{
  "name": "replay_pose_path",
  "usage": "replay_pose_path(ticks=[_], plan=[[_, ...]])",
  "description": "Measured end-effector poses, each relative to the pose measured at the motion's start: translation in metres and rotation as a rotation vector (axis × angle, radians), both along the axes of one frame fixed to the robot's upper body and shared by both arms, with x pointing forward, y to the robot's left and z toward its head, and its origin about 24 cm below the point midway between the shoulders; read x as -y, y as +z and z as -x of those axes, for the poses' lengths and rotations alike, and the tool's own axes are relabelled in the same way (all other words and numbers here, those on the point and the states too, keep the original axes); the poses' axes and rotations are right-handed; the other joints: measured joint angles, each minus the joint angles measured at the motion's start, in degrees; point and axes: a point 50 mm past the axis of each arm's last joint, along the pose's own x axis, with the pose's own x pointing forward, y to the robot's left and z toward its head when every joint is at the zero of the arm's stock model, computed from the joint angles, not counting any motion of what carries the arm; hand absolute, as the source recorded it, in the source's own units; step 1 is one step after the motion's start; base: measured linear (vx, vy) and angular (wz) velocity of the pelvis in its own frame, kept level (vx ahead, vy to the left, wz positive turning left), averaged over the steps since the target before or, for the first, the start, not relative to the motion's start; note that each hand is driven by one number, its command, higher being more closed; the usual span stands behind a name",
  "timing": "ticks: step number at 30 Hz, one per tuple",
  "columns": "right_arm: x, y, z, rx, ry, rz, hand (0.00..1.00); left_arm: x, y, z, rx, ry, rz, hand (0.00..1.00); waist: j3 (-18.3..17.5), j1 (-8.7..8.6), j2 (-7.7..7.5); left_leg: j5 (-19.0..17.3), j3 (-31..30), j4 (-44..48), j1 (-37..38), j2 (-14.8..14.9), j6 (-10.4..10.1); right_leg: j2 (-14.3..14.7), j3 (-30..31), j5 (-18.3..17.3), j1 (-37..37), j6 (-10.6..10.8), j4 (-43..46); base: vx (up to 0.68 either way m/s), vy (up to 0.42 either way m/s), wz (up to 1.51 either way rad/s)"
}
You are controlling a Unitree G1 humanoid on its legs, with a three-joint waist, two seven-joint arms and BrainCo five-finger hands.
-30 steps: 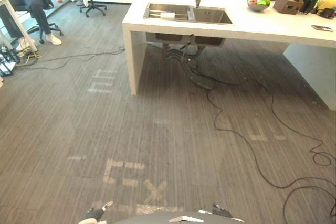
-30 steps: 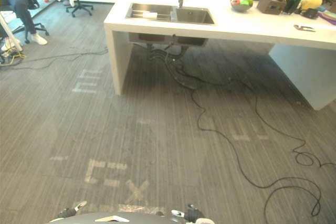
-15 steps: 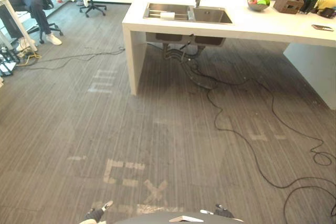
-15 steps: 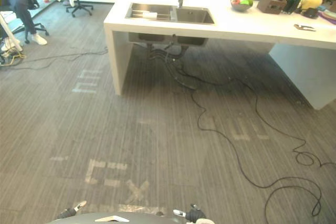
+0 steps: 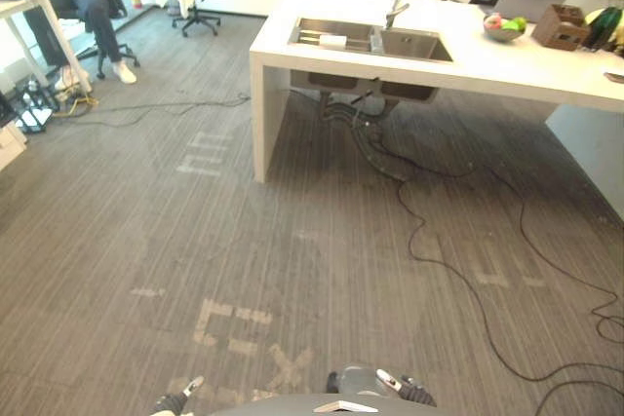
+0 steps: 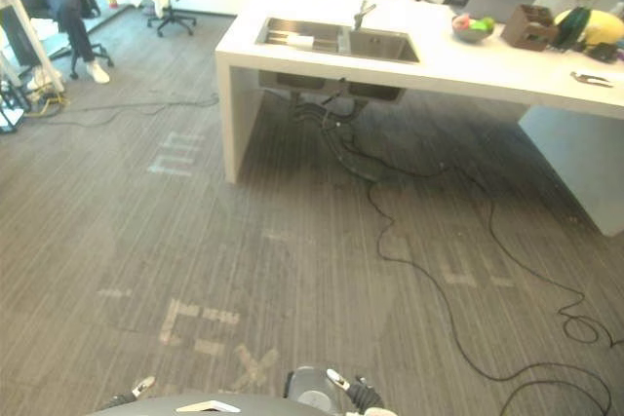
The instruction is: Walk over to the sink, pick up the cup, carry it to the dishwasher, place the cup inside the dishwasher, then close the dishwasher door
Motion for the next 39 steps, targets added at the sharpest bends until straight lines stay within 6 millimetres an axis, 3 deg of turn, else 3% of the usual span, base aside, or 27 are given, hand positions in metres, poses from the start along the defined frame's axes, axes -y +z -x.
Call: replay_pose_path(ticks=[2,4,6,7,8,9,11,12,13,14,15,17,19,21,22,23,24,26,28,30,32,33,34,35,36,37,39], plan=[[0.002,0.002,-0.001,0.030,-0.022,0.002,0.00,0.002,0.001,-0.008,0.007,-0.005,0.003,0.00,1.4,0.20,0.88,-4.8,-0.9,4.5,0.2,3.3,-1.8,1.7,0.3,5.7,-0.9,0.7,-11.9,0.38,-0.213,0.12],[0.001,0.003,0.000,0.056,-0.020,0.006,0.00,0.002,0.002,-0.013,0.015,-0.023,-0.003,0.00,1.9,0.33,0.83,-9.3,-1.3,7.7,1.0,5.1,-3.5,2.0,0.8,8.3,-1.3,1.3,-17.0,0.41,-0.276,0.11],[-0.001,0.003,0.009,0.054,-0.025,0.002,0.00,0.000,0.002,-0.013,0.020,-0.010,-0.004,0.00,1.9,0.25,0.34,-14.1,-2.0,9.4,4.4,6.2,-4.6,1.4,2.2,7.0,-0.4,0.6,-15.2,0.55,-0.363,0.24],[0.004,0.004,0.014,0.056,-0.037,0.011,0.00,0.008,0.001,-0.014,0.025,-0.022,0.008,0.00,1.1,0.23,1.19,-16.3,-2.4,9.6,7.2,8.1,-4.8,2.2,1.6,9.5,-0.5,0.5,-10.6,0.53,-0.303,0.33],[0.007,0.005,0.018,0.054,-0.044,0.013,0.00,0.012,0.001,-0.014,0.034,-0.028,0.011,0.00,0.7,0.23,1.89,-15.7,-2.7,10.9,7.6,8.9,-5.9,2.7,1.3,9.7,-1.0,0.3,-8.0,0.67,-0.372,0.28],[0.012,0.005,0.021,0.046,-0.053,0.016,0.00,0.020,0.001,-0.018,0.057,-0.042,0.020,0.00,0.1,0.31,3.16,-14.6,-2.9,16.0,6.4,10.2,-6.2,3.6,0.8,7.1,-1.4,-2.2,-3.7,0.64,-0.359,0.15],[0.017,0.006,0.020,0.037,-0.049,0.021,0.00,0.036,0.002,-0.029,0.101,-0.068,0.042,0.00,-1.2,-0.22,4.43,-10.6,-4.6,24.6,3.2,11.4,-6.0,4.7,-0.2,3.0,-0.2,-3.2,-1.6,0.63,-0.362,0.09],[0.019,0.006,0.020,0.038,-0.060,0.023,0.00,0.045,0.003,-0.035,0.120,-0.078,0.057,0.00,-1.4,-0.84,4.73,-5.9,-6.1,32.6,0.0,12.0,-8.0,5.7,-1.1,1.0,2.0,-3.9,-1.8,0.63,-0.303,0.04],[0.020,0.006,0.020,0.038,-0.060,0.025,0.00,0.045,0.005,-0.041,0.147,-0.087,0.047,0.00,-1.8,-0.93,5.29,2.3,-6.5,42.3,-4.3,12.9,-11.9,6.9,-1.2,-0.9,4.8,-4.7,-3.0,0.63,-0.277,0.02],[0.020,0.007,0.017,0.049,-0.056,0.026,0.00,0.046,0.005,-0.043,0.157,-0.086,0.043,0.00,-1.6,-1.01,5.15,5.0,-6.0,48.3,-7.0,13.9,-12.9,7.8,-1.0,-1.9,6.8,-5.5,-4.5,0.60,-0.210,-0.06],[0.021,0.007,0.016,0.048,-0.055,0.027,0.00,0.049,0.009,-0.052,0.194,-0.087,0.028,0.00,-1.3,-1.01,5.27,3.8,-3.9,59.3,-12.4,15.7,-11.5,9.4,-0.9,-2.4,11.4,-6.0,-7.9,0.58,-0.172,-0.09],[0.016,0.006,0.013,0.052,-0.051,0.013,0.00,0.048,0.016,-0.065,0.264,-0.142,-0.023,0.00,-0.7,-0.06,3.81,-1.1,-1.0,66.9,-18.3,15.4,-9.6,10.0,-0.1,-2.1,18.9,-5.9,-13.1,0.67,-0.169,-0.31],[0.012,0.006,0.003,0.068,-0.031,0.001,0.00,0.055,0.030,-0.087,0.383,-0.266,-0.090,0.00,-0.6,1.76,2.45,-5.7,2.0,63.0,-26.1,13.5,-8.2,9.4,1.9,-1.9,24.6,-5.6,-18.0,0.54,-0.047,-0.56],[0.007,0.009,-0.018,0.115,-0.012,-0.011,0.00,0.063,0.049,-0.111,0.514,-0.402,-0.159,0.00,1.2,2.43,1.24,-7.8,5.1,50.3,-30.2,11.1,-6.3,7.3,3.8,-2.2,28.1,-5.0,-19.7,0.47,0.080,-0.56],[0.004,0.011,-0.027,0.143,0.007,-0.014,0.00,0.073,0.064,-0.126,0.605,-0.495,-0.192,0.00,1.2,2.96,0.82,-4.9,5.3,35.2,-31.5,8.1,-6.1,5.5,5.6,-3.6,28.6,-3.5,-19.4,0.47,0.167,-0.63],[0.010,0.013,-0.031,0.159,0.023,0.005,0.00,0.085,0.079,-0.136,0.692,-0.539,-0.198,0.00,0.4,3.91,2.94,-0.5,3.5,21.1,-30.7,7.1,-7.9,6.5,7.9,-5.7,28.8,-2.4,-19.5,0.58,0.263,-0.90],[0.004,0.014,-0.039,0.169,0.048,-0.005,0.00,0.094,0.097,-0.143,0.789,-0.562,-0.222,0.00,0.8,5.38,4.10,11.8,1.2,16.7,-29.2,6.6,-6.8,7.3,14.5,-8.2,30.8,-1.5,-20.5,0.57,0.284,-0.51],[-0.017,0.013,-0.048,0.177,0.103,-0.043,0.00,0.099,0.130,-0.162,0.949,-0.564,-0.260,0.00,0.6,4.66,2.55,6.4,0.1,22.9,-32.1,4.4,-7.0,9.5,18.7,-7.9,30.7,-4.0,-19.3,0.46,0.163,0.09],[-0.019,0.014,-0.055,0.184,0.112,-0.036,0.00,0.107,0.159,-0.167,1.093,-0.574,-0.289,0.00,1.0,4.85,3.62,2.7,-0.5,27.4,-33.7,3.8,-6.1,9.3,19.3,-7.4,29.9,-5.5,-16.5,0.43,0.101,0.15],[-0.018,0.013,-0.052,0.163,0.104,-0.026,0.00,0.114,0.188,-0.171,1.224,-0.622,-0.333,0.00,0.7,4.95,3.30,1.9,-0.4,25.6,-31.4,2.0,-4.7,8.6,20.2,-7.2,26.4,-5.2,-6.7,0.39,0.070,0.23],[-0.017,0.008,-0.041,0.119,0.090,-0.021,0.00,0.121,0.211,-0.173,1.330,-0.672,-0.373,0.00,0.0,4.89,2.05,1.7,0.9,22.2,-26.7,0.0,-3.3,7.3,21.2,-4.4,22.7,0.6,5.2,0.38,0.028,0.08],[-0.016,0.006,-0.037,0.098,0.087,-0.023,0.00,0.125,0.227,-0.175,1.399,-0.714,-0.409,0.00,0.0,4.83,1.38,0.9,1.6,20.9,-23.4,-0.9,-2.3,6.7,21.0,0.8,19.6,9.5,14.3,0.46,0.046,-0.25],[-0.017,0.006,-0.036,0.095,0.086,-0.026,0.00,0.129,0.248,-0.175,1.472,-0.749,-0.447,0.00,0.0,5.32,0.58,-0.9,3.1,20.1,-20.1,-1.4,-1.6,5.6,19.4,10.4,14.6,12.6,24.8,0.46,0.053,-0.44],[-0.017,0.006,-0.037,0.099,0.086,-0.027,0.00,0.131,0.258,-0.174,1.513,-0.760,-0.462,0.00,0.0,5.54,-0.16,-2.0,4.2,19.5,-18.2,-1.7,-1.6,4.4,18.6,16.3,11.4,12.1,31.1,0.44,0.037,-0.74],[-0.016,0.008,-0.039,0.122,0.069,-0.031,0.00,0.137,0.271,-0.176,1.561,-0.779,-0.486,0.00,0.2,5.17,-0.75,-5.0,5.4,20.0,-14.6,-1.8,-1.1,3.7,17.1,18.9,4.6,9.8,44.8,0.51,-0.013,-0.62],[-0.012,0.011,-0.043,0.161,0.046,-0.027,0.00,0.144,0.275,-0.180,1.557,-0.807,-0.507,0.00,0.5,3.89,0.17,-7.4,5.6,20.1,-10.8,-0.9,-0.7,4.4,14.2,16.0,-0.7,5.0,53.4,0.42,-0.026,-0.40],[-0.005,0.015,-0.048,0.201,0.016,-0.014,0.00,0.154,0.279,-0.183,1.564,-0.839,-0.532,0.00,0.5,1.44,1.48,-8.4,5.2,17.6,-6.1,1.5,-1.7,4.6,9.3,11.5,-7.9,2.5,54.0,0.43,-0.055,0.05]])
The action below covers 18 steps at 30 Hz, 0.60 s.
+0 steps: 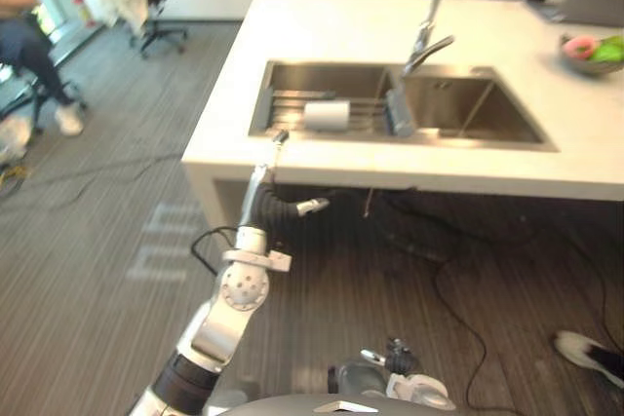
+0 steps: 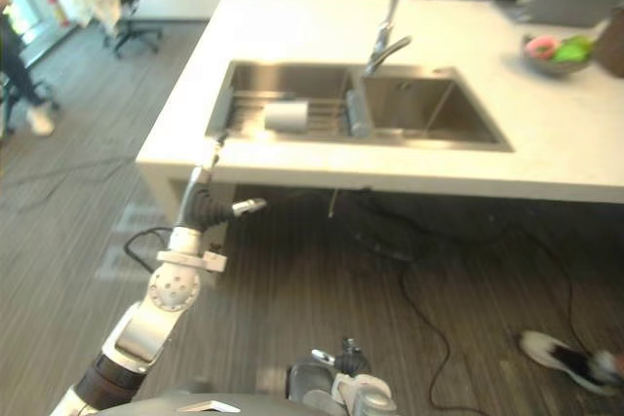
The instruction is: Walk over to the sink, pick up the cup, carry it to the dishwasher, place the cup inside the dishwasher, then close the dishwasher door
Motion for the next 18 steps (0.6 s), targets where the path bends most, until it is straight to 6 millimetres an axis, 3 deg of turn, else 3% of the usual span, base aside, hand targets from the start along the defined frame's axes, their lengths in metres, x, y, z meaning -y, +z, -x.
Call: replay_pose_path(ticks=[1,2,3,4,5,6,7,8,9,10,13,14,15,17,18], plan=[[0.001,0.001,-0.001,0.016,-0.018,-0.003,0.00,0.003,0.004,-0.002,0.018,-0.005,-0.006,0.00,-0.3,-0.44,0.18,0.1,-0.2,-1.7,2.1,0.8,-0.2,-1.1,-2.0,-2.1,-2.8,-0.5,-3.9,0.66,-0.138,0.29],[0.000,0.001,0.000,0.029,-0.048,-0.012,0.00,0.005,0.012,-0.006,0.045,0.003,-0.022,0.00,-0.2,-0.82,-0.51,0.0,-1.3,-4.1,5.2,1.8,-0.6,-3.9,-4.7,-4.5,-5.1,-1.4,-14.2,0.40,-0.102,0.31],[0.000,0.002,0.001,0.032,-0.053,-0.013,0.00,0.005,0.013,-0.007,0.047,0.004,-0.023,0.00,-0.2,-0.94,-0.46,-0.2,-1.6,-4.3,6.0,2.2,-1.0,-4.3,-5.1,-4.9,-5.2,-1.8,-16.7,0.65,-0.216,0.54],[-0.001,0.001,0.004,0.036,-0.077,-0.018,0.00,0.006,0.017,-0.010,0.057,0.005,-0.029,0.00,-0.3,-1.14,-0.27,-1.1,-2.8,-4.5,7.6,3.7,-2.6,-5.2,-6.0,-6.0,-4.1,-3.9,-28.7,0.46,-0.192,0.68],[-0.001,0.000,0.010,0.024,-0.095,-0.014,0.00,0.007,0.019,-0.012,0.053,-0.003,-0.037,0.00,-0.7,-1.52,-0.39,-3.3,-4.6,-2.5,7.7,5.0,-4.8,-4.6,-4.8,-3.7,-0.2,-6.1,-43.3,0.68,-0.331,0.84],[-0.005,-0.002,0.015,0.015,-0.100,-0.024,0.00,0.006,0.019,-0.013,0.050,-0.007,-0.041,0.00,-1.1,-1.83,-1.04,-4.9,-5.6,-0.9,7.7,5.1,-5.8,-4.5,-3.0,0.6,1.8,-6.9,-49.3,0.55,-0.324,0.84],[-0.001,-0.002,0.017,0.011,-0.105,-0.010,0.00,0.006,0.016,-0.012,0.022,-0.018,-0.031,0.00,-2.0,-1.90,0.37,-8.0,-7.5,2.3,7.5,7.9,-7.6,-2.2,-1.3,-6.2,5.8,-1.9,-52.7,0.62,-0.361,0.40],[0.012,0.001,0.014,0.016,-0.096,0.032,0.00,0.009,0.011,-0.010,-0.019,-0.048,-0.040,0.00,-1.9,-0.89,3.72,-7.2,-7.7,5.1,7.2,10.8,-8.1,0.2,-2.8,-7.3,7.2,-3.0,-53.2,0.47,-0.276,0.20],[0.015,0.001,0.014,0.006,-0.095,0.038,0.00,0.011,0.009,-0.009,-0.032,-0.068,-0.049,0.00,-2.0,-0.68,4.32,-5.8,-7.7,6.2,7.2,11.1,-7.9,0.5,-3.3,-7.9,7.9,-3.3,-53.6,0.39,-0.269,0.00],[0.015,0.000,0.016,-0.018,-0.092,0.033,0.00,0.016,0.006,-0.006,-0.045,-0.099,-0.059,0.00,-2.2,-0.55,4.47,-1.7,-7.6,8.5,6.9,11.2,-7.4,0.8,-3.5,-9.2,10.0,-3.9,-54.5,0.35,-0.281,0.11],[0.016,-0.001,0.018,-0.060,-0.058,0.026,0.00,0.026,0.008,-0.001,-0.046,-0.147,-0.044,0.00,-2.8,-0.51,5.22,8.0,-7.2,25.8,-1.9,13.5,-7.6,2.2,-4.4,-10.2,15.6,-5.5,-59.7,0.32,-0.228,0.07],[0.016,-0.002,0.021,-0.070,-0.044,0.028,0.00,0.029,0.009,-0.001,-0.047,-0.157,-0.034,0.00,-3.0,0.09,5.38,6.3,-4.2,30.5,-4.6,15.1,-7.5,2.5,-4.7,-9.6,18.1,-6.1,-62.5,0.28,-0.147,-0.06],[0.016,-0.002,0.023,-0.078,-0.034,0.031,0.00,0.030,0.009,0.000,-0.048,-0.163,-0.035,0.00,-3.2,0.17,5.17,5.1,-2.4,30.6,-5.2,15.4,-7.4,2.5,-4.7,-9.3,19.4,-6.1,-64.0,0.24,-0.123,-0.16],[0.017,-0.004,0.029,-0.096,-0.025,0.024,0.00,0.036,0.009,0.002,-0.046,-0.202,-0.056,0.00,-3.9,0.15,4.41,2.3,1.8,21.5,-6.0,14.4,-6.1,2.2,-4.5,-8.0,22.4,-6.0,-68.6,0.22,-0.078,-0.06],[0.019,-0.005,0.035,-0.109,-0.040,0.022,0.00,0.042,0.011,0.004,-0.035,-0.236,-0.072,0.00,-5.1,-0.04,4.46,3.2,2.1,9.3,-6.1,12.3,-6.1,2.1,-4.7,-7.0,22.8,-5.7,-70.9,0.26,0.025,0.07]])
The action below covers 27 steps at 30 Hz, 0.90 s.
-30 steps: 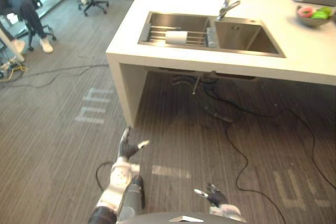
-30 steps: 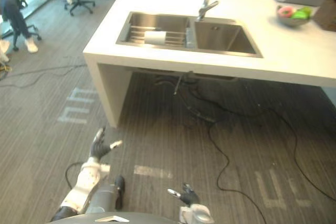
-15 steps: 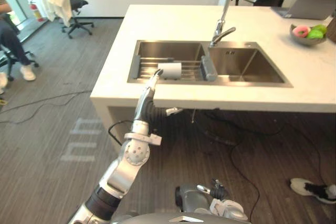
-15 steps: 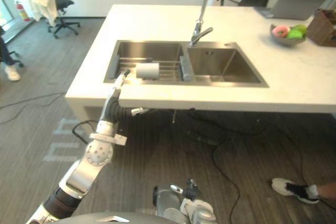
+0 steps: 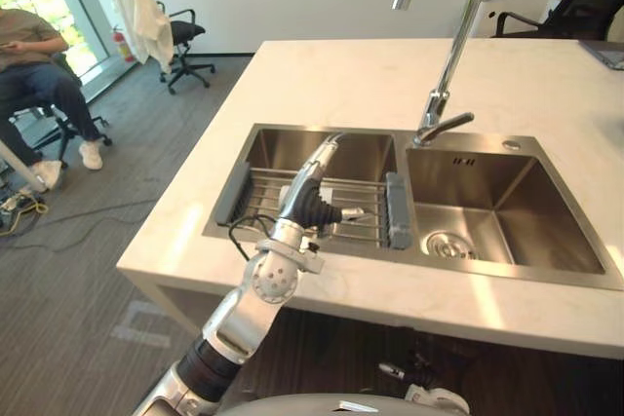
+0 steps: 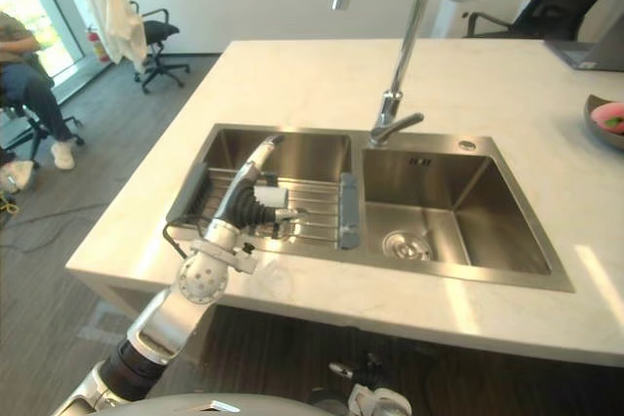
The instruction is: Walk over to the sink, pick up the cup, carry it to the dishwasher, place the cup inside the dishwasher, then close the dishwasher door
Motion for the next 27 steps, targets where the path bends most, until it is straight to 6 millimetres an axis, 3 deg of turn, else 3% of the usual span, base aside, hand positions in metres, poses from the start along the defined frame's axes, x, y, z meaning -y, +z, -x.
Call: replay_pose_path(ticks=[1,3,4,10,17,21,27], plan=[[0.004,0.000,0.003,-0.008,-0.013,0.007,0.00,0.007,0.004,0.001,0.015,-0.039,-0.016,0.00,-1.0,-0.37,0.32,3.1,-0.6,-11.0,-0.6,-2.0,-1.4,0.2,-0.2,0.5,-0.6,0.5,-1.0,0.25,0.054,0.11],[0.004,-0.002,0.007,-0.017,-0.035,0.001,0.00,0.009,0.004,0.000,0.026,-0.062,-0.052,0.00,-2.5,-0.87,-0.01,5.7,-1.2,-19.3,2.1,-3.8,-2.3,-0.5,0.0,0.5,-2.0,1.3,-1.4,0.17,0.073,0.12],[0.004,-0.002,0.009,-0.022,-0.041,0.000,0.00,0.007,0.003,-0.002,0.023,-0.063,-0.075,0.00,-2.4,-1.11,-1.08,7.1,-0.6,-21.9,2.9,-4.7,-1.7,-1.2,0.4,0.7,-2.4,1.7,-1.7,0.11,0.073,0.00],[-0.008,-0.006,0.013,-0.050,-0.032,-0.033,0.00,-0.007,-0.016,-0.008,-0.045,-0.067,-0.214,0.00,-2.8,-0.74,-3.20,7.0,3.0,-24.3,4.6,-6.2,-1.0,-2.0,4.5,2.0,-2.6,3.0,-3.7,0.01,0.074,-0.28],[-0.008,-0.006,0.013,-0.078,0.028,-0.022,0.00,-0.032,-0.063,-0.023,-0.249,-0.028,-0.448,0.00,-2.8,-3.02,-3.59,8.8,4.4,-29.0,8.3,-7.5,-0.3,-2.5,4.9,3.8,-0.7,3.5,-6.9,-0.02,0.024,-0.10],[-0.007,-0.008,0.021,-0.120,0.066,-0.011,0.00,-0.044,-0.068,-0.030,-0.278,0.000,-0.496,0.00,-3.1,-3.26,-4.10,9.3,4.5,-30.2,8.8,-7.7,-0.2,-2.6,4.8,4.0,-0.6,3.6,-7.3,0.00,0.000,0.00],[-0.007,-0.008,0.020,-0.120,0.069,-0.012,0.00,-0.058,-0.052,-0.051,-0.230,0.065,-0.548,0.00,-3.0,-4.35,-4.44,9.4,6.0,-31.4,10.4,-8.1,-0.1,-2.8,5.4,5.0,1.0,3.9,-9.7,0.00,0.006,-0.07]])
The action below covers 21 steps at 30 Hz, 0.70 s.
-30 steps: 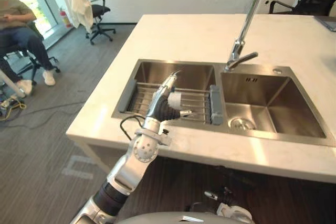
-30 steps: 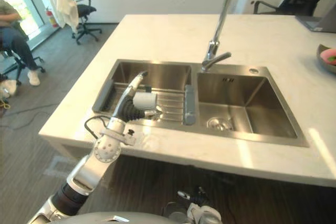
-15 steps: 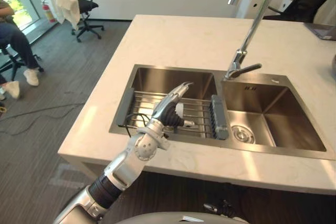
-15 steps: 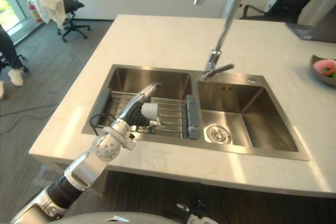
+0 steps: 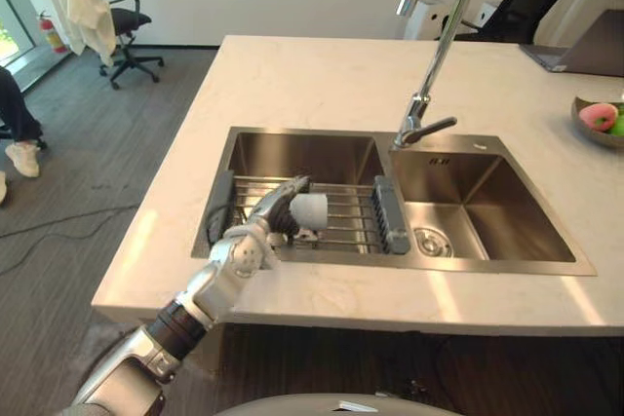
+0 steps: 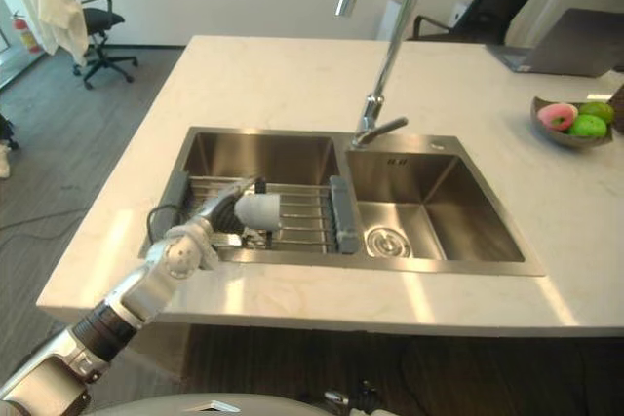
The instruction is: Walk over to the sink, pick up the cup, carry it to the dishwasher, place the cup inside the dishwasher, then close the dishwasher door
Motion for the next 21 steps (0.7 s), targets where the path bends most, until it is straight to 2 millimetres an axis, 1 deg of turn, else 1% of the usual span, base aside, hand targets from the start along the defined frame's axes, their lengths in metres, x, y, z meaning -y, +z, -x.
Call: replay_pose_path(ticks=[1,2,4,9,14,18,21], plan=[[0.000,0.000,0.000,0.001,0.001,-0.002,0.00,-0.003,0.002,-0.003,0.007,0.012,-0.004,0.00,0.0,-0.26,-0.05,0.0,0.1,0.0,0.0,-0.1,0.1,0.0,0.2,0.1,0.0,0.0,-0.1,-0.01,0.005,-0.15],[-0.001,0.000,-0.002,0.003,0.003,-0.006,0.00,-0.008,0.005,-0.008,0.014,0.039,-0.001,0.00,0.1,-0.93,-0.17,-0.1,0.3,0.0,0.0,-0.1,0.1,0.0,0.5,0.2,0.0,0.0,-0.3,0.00,-0.002,-0.10],[-0.002,0.000,-0.003,0.004,0.006,-0.013,0.00,-0.014,0.007,-0.012,0.023,0.056,-0.018,0.00,0.1,-1.41,-0.25,-0.2,1.0,0.0,0.2,-0.2,0.1,0.0,1.0,0.6,0.0,0.0,-0.7,-0.02,-0.006,-0.13],[-0.002,-0.001,-0.001,-0.009,0.004,-0.022,0.00,-0.019,0.006,-0.015,0.036,0.063,-0.083,0.00,0.1,-2.07,-0.23,-0.2,2.0,0.0,0.3,-0.2,0.1,0.1,1.8,1.5,0.1,-0.1,-1.8,-0.03,-0.019,-0.12],[-0.002,-0.002,0.002,-0.022,-0.002,-0.037,0.00,-0.027,-0.006,-0.019,0.011,0.069,-0.247,0.00,0.1,-2.86,-0.13,-0.5,3.3,0.0,1.4,-0.1,0.0,0.4,3.0,1.9,0.6,-0.2,-2.3,-0.06,-0.028,-0.13],[0.000,-0.002,0.003,-0.024,-0.014,-0.039,0.00,-0.027,0.000,-0.026,0.024,0.039,-0.357,0.00,0.2,-3.21,-0.01,-0.5,3.7,0.0,1.3,-0.1,0.0,0.5,3.4,2.4,0.5,-0.1,-3.0,-0.05,-0.033,-0.06],[0.002,-0.002,0.003,-0.021,-0.028,-0.039,0.00,-0.033,0.002,-0.032,0.012,0.056,-0.401,0.00,0.5,-4.21,0.63,-0.7,4.2,0.0,1.4,-0.1,-0.2,0.6,3.9,2.7,0.6,-0.1,-3.5,-0.01,-0.026,-0.08]])
